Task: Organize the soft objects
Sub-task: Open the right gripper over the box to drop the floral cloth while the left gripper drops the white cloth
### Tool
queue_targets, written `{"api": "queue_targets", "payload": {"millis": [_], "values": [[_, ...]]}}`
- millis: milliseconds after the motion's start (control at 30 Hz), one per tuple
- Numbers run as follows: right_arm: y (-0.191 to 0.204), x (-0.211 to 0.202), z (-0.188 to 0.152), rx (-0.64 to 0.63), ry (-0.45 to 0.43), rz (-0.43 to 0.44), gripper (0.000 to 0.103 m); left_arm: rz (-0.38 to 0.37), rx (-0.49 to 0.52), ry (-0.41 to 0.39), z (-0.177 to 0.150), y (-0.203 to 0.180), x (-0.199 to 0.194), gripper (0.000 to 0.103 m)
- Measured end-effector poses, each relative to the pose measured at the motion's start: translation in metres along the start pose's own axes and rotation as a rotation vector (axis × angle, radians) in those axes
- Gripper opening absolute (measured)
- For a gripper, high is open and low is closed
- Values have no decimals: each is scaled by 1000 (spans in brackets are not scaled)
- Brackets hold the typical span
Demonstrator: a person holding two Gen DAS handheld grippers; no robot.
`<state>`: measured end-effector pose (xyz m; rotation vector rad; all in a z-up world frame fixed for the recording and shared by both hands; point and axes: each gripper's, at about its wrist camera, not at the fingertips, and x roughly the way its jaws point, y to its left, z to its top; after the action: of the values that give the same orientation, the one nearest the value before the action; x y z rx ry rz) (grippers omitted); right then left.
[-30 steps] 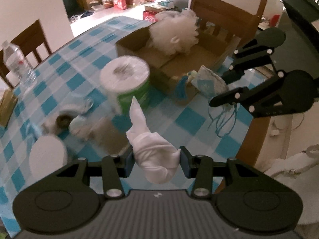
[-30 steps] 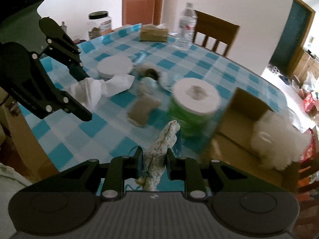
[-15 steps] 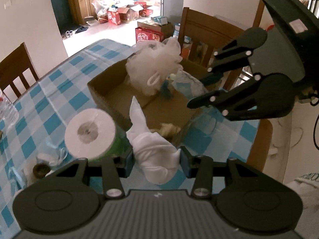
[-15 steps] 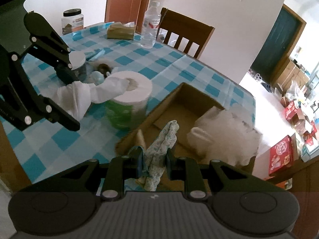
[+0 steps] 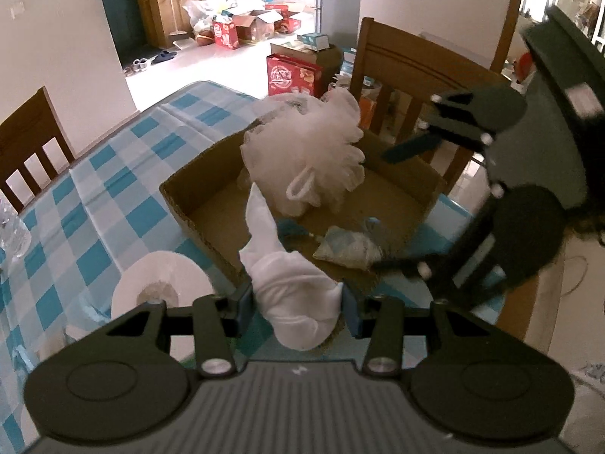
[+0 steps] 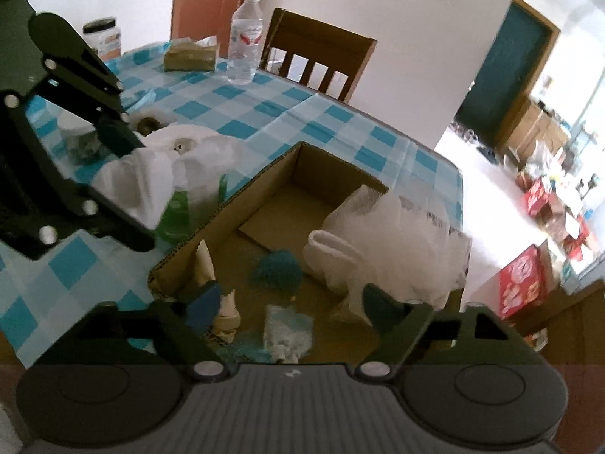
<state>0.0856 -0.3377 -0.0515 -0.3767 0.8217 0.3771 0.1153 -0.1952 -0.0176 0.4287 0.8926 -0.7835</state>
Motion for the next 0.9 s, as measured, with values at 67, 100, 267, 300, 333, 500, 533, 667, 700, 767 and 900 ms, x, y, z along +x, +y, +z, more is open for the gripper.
{"api": "queue_targets", "payload": {"millis": [67,100,267,300,333,500,533,667,700,767,900], "values": [[0,-1,-4,24,1,9,99,2,-4,-4,7,1,4,46],[0,-1,-5,33,1,12,101,4,-5,-5,11,2,7,46],[3,-5,-13,92,0,36,101,11,-7,-6,30,7,25,46],[4,-5,-14,102,-1,39,101,13,-6,-5,33,8,29,46],[4,-6,-16,113,-4,42,101,17,-5,-4,37,9,34,46],[6,-11,-21,159,-22,35,103,63,3,-14,56,16,55,49],[6,-12,-22,164,-25,35,103,75,3,-17,60,18,58,55],[5,-16,-25,183,-32,17,103,137,-7,-53,69,24,69,93],[4,-17,-25,192,-35,14,103,134,-5,-58,69,24,69,93],[3,-19,-26,211,-45,10,103,132,-8,-57,70,25,70,93],[5,-22,-26,227,-58,10,103,153,-1,-59,66,20,64,93]]}}
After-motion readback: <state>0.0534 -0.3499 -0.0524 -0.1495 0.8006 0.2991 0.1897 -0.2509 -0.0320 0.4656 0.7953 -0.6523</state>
